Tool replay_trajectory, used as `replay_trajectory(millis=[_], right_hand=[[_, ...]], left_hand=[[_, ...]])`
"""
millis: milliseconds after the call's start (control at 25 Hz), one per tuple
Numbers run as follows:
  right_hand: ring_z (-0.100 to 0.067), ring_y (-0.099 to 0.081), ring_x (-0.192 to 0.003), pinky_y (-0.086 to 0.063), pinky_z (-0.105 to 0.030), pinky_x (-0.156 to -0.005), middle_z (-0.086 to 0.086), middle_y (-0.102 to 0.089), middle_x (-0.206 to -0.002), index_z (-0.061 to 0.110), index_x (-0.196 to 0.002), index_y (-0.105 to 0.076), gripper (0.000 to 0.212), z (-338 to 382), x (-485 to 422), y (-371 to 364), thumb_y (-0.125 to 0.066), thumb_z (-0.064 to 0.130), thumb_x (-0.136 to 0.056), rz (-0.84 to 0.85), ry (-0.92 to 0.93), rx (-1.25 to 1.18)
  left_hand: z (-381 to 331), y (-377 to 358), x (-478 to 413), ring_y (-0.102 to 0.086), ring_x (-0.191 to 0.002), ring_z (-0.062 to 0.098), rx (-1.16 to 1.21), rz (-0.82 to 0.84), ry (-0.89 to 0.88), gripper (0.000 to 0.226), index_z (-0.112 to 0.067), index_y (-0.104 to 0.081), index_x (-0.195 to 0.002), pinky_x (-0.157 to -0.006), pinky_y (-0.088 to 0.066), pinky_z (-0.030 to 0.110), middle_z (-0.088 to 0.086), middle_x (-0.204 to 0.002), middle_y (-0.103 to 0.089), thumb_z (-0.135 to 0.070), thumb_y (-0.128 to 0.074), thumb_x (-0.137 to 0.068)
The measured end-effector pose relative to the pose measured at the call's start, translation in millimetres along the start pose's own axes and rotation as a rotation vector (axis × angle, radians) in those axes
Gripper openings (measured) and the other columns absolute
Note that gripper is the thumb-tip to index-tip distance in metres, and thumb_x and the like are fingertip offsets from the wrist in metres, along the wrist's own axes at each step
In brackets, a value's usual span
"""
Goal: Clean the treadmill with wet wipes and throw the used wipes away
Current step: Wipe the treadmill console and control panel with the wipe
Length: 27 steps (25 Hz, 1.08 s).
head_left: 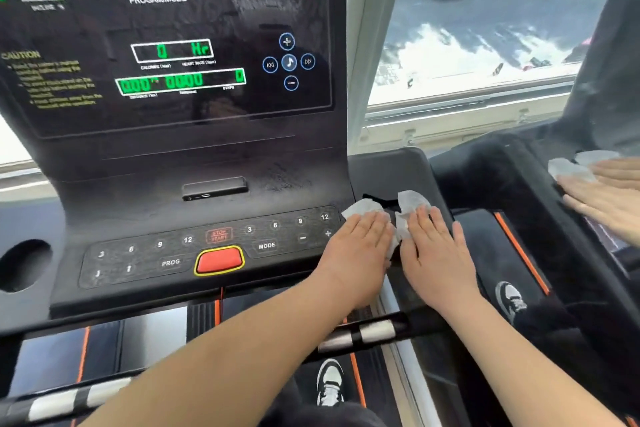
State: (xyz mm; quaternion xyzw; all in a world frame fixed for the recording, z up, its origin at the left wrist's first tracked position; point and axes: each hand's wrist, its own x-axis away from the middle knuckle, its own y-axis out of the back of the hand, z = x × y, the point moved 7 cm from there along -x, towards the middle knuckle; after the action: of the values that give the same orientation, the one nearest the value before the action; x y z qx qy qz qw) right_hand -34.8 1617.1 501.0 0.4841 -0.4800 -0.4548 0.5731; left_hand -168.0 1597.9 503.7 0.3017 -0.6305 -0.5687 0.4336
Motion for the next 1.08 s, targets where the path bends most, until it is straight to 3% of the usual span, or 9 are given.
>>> replay_trajectory(millis=[200,400,560,680,800,920,1000,1080], right_hand=[[-0.017,-0.001,-0.158,-0.002,-0.050,-0.127,0.002,-0.012,-0.170,0.018,-0.162,-0.021,0.084,0,-21,12,0.009,0.047,-0.089,0.095,-0.011,0.095],[-0.018,-0.004,-0.157,-0.005,-0.044,-0.127,-0.005,-0.011,-0.170,0.012,-0.162,-0.019,0.085,13,-64,18,0.008,0.048,-0.090,0.113,0.050,-0.017],[-0.016,-0.001,-0.157,-0.003,-0.045,-0.128,-0.002,-0.007,-0.171,0.015,-0.163,-0.014,0.080,14,-111,19,0.009,0.046,-0.093,0.130,0.143,0.040],[-0.015,0.001,-0.157,0.000,-0.045,-0.127,0.000,-0.005,-0.171,0.016,-0.163,-0.012,0.065,6,-145,23,-0.003,0.041,-0.104,0.182,0.192,0.092],[-0.021,-0.017,-0.156,-0.010,-0.045,-0.127,-0.007,-0.025,-0.167,0.011,-0.158,-0.032,0.064,3,-152,32,-0.013,0.040,-0.105,0.136,0.273,0.091],[-0.033,-0.052,-0.136,-0.035,-0.056,-0.115,-0.019,-0.062,-0.138,0.002,-0.126,-0.069,0.060,0,-108,32,-0.028,0.035,-0.099,-0.068,0.396,0.134],[-0.036,-0.058,-0.126,-0.040,-0.057,-0.110,-0.021,-0.068,-0.126,0.000,-0.112,-0.074,0.051,-6,-96,32,-0.036,0.030,-0.096,-0.142,0.437,0.109],[-0.037,-0.059,-0.123,-0.041,-0.054,-0.110,-0.019,-0.067,-0.123,0.001,-0.110,-0.072,0.039,-9,-103,45,-0.045,0.024,-0.095,-0.281,0.422,0.024]], left_hand=[[25,6,-28,0.020,-0.155,0.028,0.004,0.095,0.060,0.068,-0.007,0.011,-0.160,-0.126,0.011,0.046,0.012,-0.168,0.019,-0.042,-0.015,-0.108],[41,18,-60,0.020,-0.155,0.031,-0.025,0.111,0.067,0.067,-0.003,0.014,-0.158,-0.125,0.014,0.046,0.016,-0.167,0.020,-0.040,-0.011,-0.108],[50,25,-106,0.013,-0.156,0.034,-0.008,0.170,0.119,0.076,-0.004,0.008,-0.160,-0.127,0.003,0.047,0.018,-0.168,0.017,-0.037,-0.028,-0.102],[60,26,-140,0.009,-0.156,0.035,0.069,0.203,0.201,0.077,-0.006,0.006,-0.161,-0.127,-0.004,0.048,0.017,-0.169,0.014,-0.037,-0.029,-0.100],[59,18,-141,0.008,-0.156,0.039,0.068,0.178,0.253,0.077,-0.002,0.007,-0.160,-0.127,-0.004,0.050,0.021,-0.168,0.012,-0.034,-0.029,-0.099],[27,12,-105,0.016,-0.153,0.045,0.034,0.150,0.270,0.077,0.002,0.011,-0.157,-0.125,0.004,0.053,0.026,-0.165,0.015,-0.033,-0.027,-0.100],[19,7,-97,0.019,-0.153,0.043,0.113,0.137,0.282,0.074,0.000,0.010,-0.158,-0.126,0.007,0.052,0.022,-0.166,0.017,-0.034,-0.025,-0.102],[28,8,-108,0.015,-0.155,0.040,0.173,0.084,0.267,0.072,-0.003,0.003,-0.161,-0.126,0.001,0.051,0.019,-0.168,0.011,-0.036,-0.018,-0.100]])
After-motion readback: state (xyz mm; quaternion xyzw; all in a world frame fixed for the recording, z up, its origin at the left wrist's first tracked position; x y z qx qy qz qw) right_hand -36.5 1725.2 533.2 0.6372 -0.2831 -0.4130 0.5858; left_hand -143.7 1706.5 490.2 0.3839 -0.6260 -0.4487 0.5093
